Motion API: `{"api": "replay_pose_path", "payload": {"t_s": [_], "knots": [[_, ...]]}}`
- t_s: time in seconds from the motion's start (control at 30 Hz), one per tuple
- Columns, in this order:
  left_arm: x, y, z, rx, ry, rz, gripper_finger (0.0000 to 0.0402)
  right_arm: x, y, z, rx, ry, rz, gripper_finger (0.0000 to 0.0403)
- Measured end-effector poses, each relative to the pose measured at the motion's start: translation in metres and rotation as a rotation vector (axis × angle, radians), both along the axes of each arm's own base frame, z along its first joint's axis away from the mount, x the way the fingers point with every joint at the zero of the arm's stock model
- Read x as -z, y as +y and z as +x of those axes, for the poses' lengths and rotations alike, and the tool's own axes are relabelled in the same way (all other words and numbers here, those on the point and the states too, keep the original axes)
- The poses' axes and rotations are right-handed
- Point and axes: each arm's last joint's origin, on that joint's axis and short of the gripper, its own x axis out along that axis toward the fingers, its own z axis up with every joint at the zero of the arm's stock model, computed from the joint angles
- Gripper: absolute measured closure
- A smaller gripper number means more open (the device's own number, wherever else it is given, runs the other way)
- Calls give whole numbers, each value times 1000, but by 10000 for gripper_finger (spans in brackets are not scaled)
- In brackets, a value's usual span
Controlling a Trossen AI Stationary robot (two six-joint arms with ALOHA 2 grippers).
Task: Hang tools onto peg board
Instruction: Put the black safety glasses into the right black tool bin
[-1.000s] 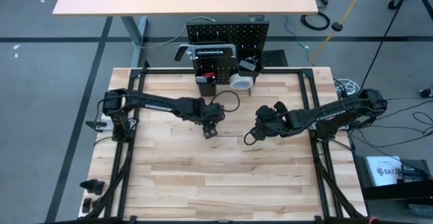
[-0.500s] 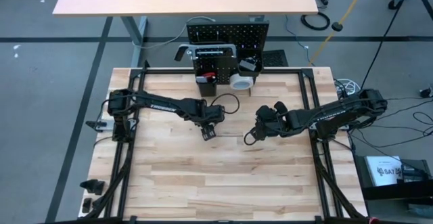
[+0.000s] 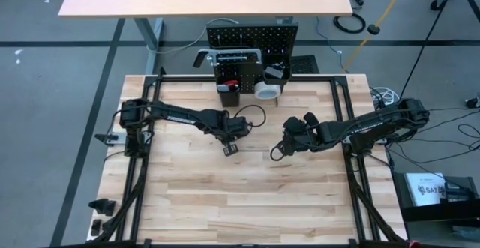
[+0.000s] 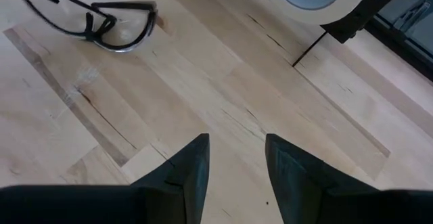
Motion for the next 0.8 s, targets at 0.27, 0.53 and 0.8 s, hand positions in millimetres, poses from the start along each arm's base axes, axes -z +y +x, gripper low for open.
{"api": "replay_pose_path", "payload": {"t_s": [0.27,0.53,0.8], "knots": [[-19,-11,-8,23,-11,48,390,0,1,0,-16,8,16,264],[-75,-31,-27,42,-187,57,394,-5,2,-1,-40,5,14,264],[-148,-45,-55,36,-543,27,394,-24,10,-12,-78,-86,24,264]]}}
